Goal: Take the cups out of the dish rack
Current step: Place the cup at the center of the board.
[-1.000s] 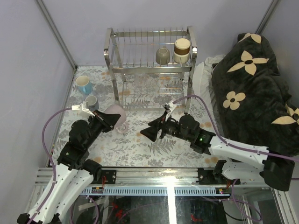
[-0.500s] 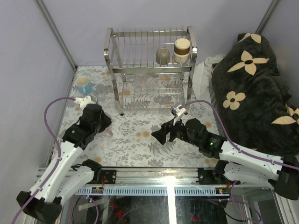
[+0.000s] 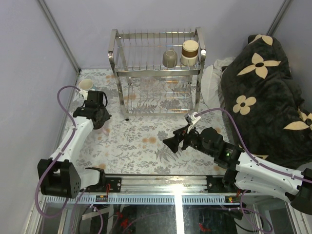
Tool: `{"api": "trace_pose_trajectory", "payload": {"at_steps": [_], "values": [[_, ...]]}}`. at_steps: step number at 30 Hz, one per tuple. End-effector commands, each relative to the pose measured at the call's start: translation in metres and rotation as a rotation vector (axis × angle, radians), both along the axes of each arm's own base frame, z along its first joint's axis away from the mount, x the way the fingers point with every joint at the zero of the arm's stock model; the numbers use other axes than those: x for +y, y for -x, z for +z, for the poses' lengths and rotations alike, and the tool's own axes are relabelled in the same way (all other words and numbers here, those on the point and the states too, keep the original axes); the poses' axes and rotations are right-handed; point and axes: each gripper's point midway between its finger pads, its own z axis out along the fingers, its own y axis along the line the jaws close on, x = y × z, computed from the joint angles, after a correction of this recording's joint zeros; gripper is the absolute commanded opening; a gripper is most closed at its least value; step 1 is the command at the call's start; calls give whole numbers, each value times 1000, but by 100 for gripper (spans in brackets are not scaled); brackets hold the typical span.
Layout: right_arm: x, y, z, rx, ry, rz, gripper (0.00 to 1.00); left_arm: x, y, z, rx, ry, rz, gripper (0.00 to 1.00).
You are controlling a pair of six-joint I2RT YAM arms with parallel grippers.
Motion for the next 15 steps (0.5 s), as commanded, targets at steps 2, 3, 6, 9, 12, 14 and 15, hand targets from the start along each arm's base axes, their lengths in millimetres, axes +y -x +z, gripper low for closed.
{"api": "trace_pose_trajectory", "payload": {"at_steps": [2, 3, 6, 9, 12, 14, 15], "values": [[0, -4, 9, -31, -17, -18, 83, -12, -50, 34, -154, -1, -126, 0], [0, -4, 9, -31, -16, -15, 83, -15, -53, 32, -155, 3, -142, 0], [2, -3, 7, -27, -19, -6, 84, -20, -60, 28, -167, 7, -193, 0], [4, -4, 6, -22, -15, -4, 83, -27, -67, 22, -155, 18, -237, 0], [4, -4, 4, -19, -10, -4, 84, -31, -75, 17, -155, 25, -259, 0], [4, -4, 3, -20, -9, -5, 83, -32, -79, 12, -153, 24, -262, 0], [4, -5, 3, -20, -8, -6, 83, -31, -82, 10, -146, 24, -261, 0]]}}
